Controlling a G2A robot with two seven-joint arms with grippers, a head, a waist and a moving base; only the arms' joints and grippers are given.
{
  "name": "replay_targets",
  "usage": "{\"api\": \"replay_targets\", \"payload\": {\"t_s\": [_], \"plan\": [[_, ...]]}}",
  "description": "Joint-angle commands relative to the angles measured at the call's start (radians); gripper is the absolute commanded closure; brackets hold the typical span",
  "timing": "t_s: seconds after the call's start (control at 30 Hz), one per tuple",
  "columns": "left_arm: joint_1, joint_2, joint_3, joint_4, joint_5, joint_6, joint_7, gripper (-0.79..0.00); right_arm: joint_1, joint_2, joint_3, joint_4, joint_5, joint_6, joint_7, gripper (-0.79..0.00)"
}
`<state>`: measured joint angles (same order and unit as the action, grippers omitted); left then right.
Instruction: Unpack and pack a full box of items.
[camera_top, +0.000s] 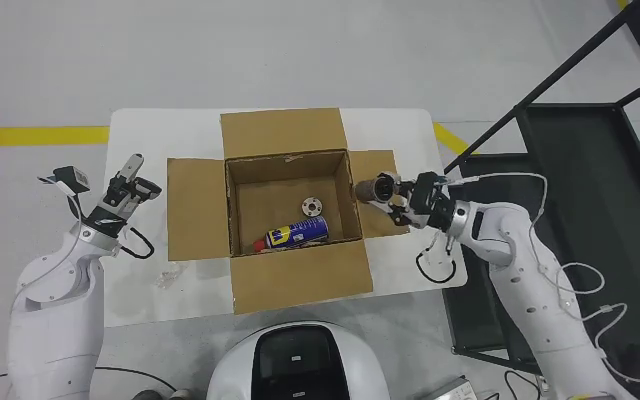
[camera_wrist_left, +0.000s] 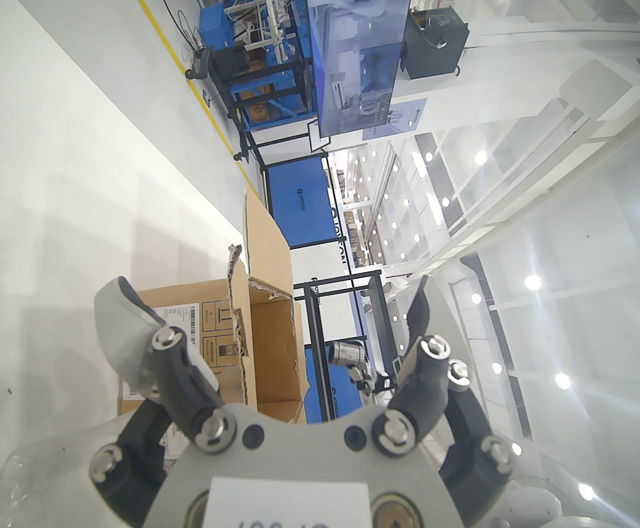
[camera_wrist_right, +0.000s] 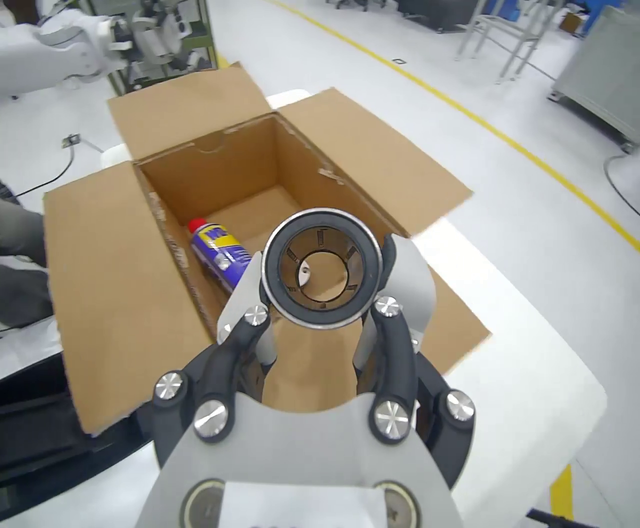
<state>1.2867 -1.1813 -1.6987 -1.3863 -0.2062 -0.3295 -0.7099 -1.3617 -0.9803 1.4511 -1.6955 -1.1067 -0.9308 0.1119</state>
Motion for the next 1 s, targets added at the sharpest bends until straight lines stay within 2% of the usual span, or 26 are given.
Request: {"api": "replay_targets", "payload": {"t_s": [0.0, 0.77, 0.87, 0.97], "plan": [[0.000, 0.000, 0.000, 0.000, 0.000, 0.000, 0.000, -0.785, 0.002, -0.001, -0.020, -0.033, 0.016, 0.006, 0.041, 0.000], [0.000, 0.000, 0.000, 0.000, 0.000, 0.000, 0.000, -0.785, 0.007, -0.003, -0.042, -0.053, 0.037, 0.025, 0.063, 0.000], [0.000, 0.000, 0.000, 0.000, 0.000, 0.000, 0.000, -0.785, 0.052, -0.007, -0.088, -0.067, 0.023, 0.017, 0.101, 0.000], [0.000, 0.000, 0.000, 0.000, 0.000, 0.000, 0.000, -0.785, 0.162, -0.019, -0.183, -0.034, 0.024, 0.005, 0.159, 0.000]]}}
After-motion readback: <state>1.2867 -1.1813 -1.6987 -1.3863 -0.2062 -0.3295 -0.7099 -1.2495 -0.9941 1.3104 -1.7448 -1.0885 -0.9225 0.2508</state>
